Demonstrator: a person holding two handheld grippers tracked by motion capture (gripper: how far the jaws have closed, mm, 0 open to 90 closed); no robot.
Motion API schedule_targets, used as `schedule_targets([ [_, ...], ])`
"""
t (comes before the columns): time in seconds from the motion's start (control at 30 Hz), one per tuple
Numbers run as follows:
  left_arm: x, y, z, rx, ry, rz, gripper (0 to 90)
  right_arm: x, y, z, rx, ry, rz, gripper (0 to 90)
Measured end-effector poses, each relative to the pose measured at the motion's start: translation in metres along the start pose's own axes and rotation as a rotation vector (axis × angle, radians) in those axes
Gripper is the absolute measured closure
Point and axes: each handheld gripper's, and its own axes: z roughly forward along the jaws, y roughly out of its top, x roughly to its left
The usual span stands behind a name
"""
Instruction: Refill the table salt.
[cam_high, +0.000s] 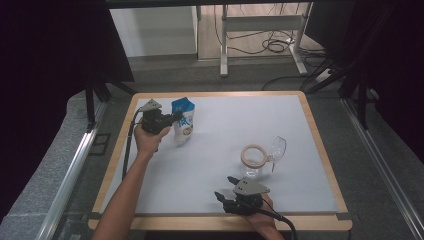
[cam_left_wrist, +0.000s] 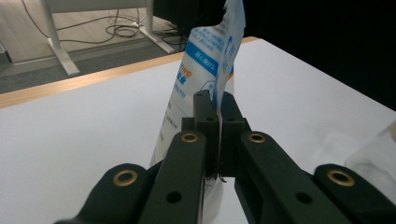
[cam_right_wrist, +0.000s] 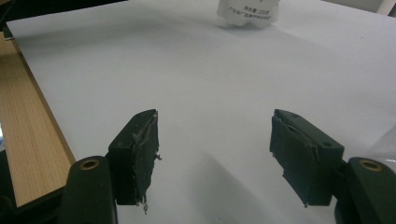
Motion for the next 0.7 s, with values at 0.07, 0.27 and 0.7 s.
schedule_targets([
  [0.07, -0.003, -0.001, -0.004, -0.005, -0.025, -0.004, 90.0, 0.001, 0.000, 0.001, -0.002, 0.000, 0.001, 33.6],
  [0.27, -0.015, -0.003, -0.015, -0.034, -0.096, -0.019, 90.0, 0.003, 0.000, 0.002, 0.000, 0.001, -0.005, 33.6],
  [0.7, -0.032, -0.007, -0.033, -0.069, -0.180, -0.039, 90.0, 0.004, 0.001, 0.003, 0.002, -0.007, -0.004, 33.6],
])
